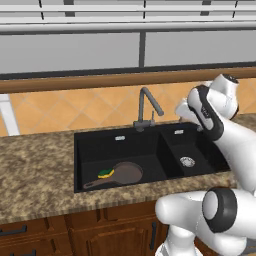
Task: Pick the pan and sponge and place them into the sink. Then turn on the water.
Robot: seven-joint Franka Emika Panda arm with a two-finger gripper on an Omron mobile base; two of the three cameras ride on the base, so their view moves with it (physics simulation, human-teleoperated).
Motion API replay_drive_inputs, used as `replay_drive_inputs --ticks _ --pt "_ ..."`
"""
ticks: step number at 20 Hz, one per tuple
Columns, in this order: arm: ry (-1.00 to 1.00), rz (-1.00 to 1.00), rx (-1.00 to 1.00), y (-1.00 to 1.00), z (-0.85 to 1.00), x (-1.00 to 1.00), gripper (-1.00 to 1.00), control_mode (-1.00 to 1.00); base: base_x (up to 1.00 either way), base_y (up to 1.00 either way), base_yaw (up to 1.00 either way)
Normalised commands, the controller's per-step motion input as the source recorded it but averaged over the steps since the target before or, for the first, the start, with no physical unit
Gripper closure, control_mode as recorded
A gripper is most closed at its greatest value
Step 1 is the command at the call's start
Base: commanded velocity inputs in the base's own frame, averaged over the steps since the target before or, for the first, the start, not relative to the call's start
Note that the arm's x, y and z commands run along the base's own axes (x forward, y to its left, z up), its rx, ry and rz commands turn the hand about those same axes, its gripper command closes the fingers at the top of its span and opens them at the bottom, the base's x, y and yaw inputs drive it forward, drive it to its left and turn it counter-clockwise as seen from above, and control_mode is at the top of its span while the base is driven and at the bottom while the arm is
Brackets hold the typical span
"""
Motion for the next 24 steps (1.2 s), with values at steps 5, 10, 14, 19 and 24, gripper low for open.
replay_drive_inputs --ticks 5,10,14,19,24 --pt "-0.08 0.0 0.19 -0.19 -0.7 0.74 -1.0 -1.0 0.0 0.0 0.0" --pt "0.0 0.0 0.12 -0.19 -0.5 0.66 -1.0 -1.0 0.0 0.0 0.0" --pt "0.0 0.0 0.05 -0.19 -0.16 0.34 -1.0 -1.0 0.0 0.0 0.0" --pt "0.0 0.0 0.0 0.0 -0.02 0.0 -1.0 -1.0 0.0 0.0 0.0" --pt "-0.04 0.0 -0.01 0.0 -0.08 0.0 -1.0 -1.0 0.0 0.0 0.0"
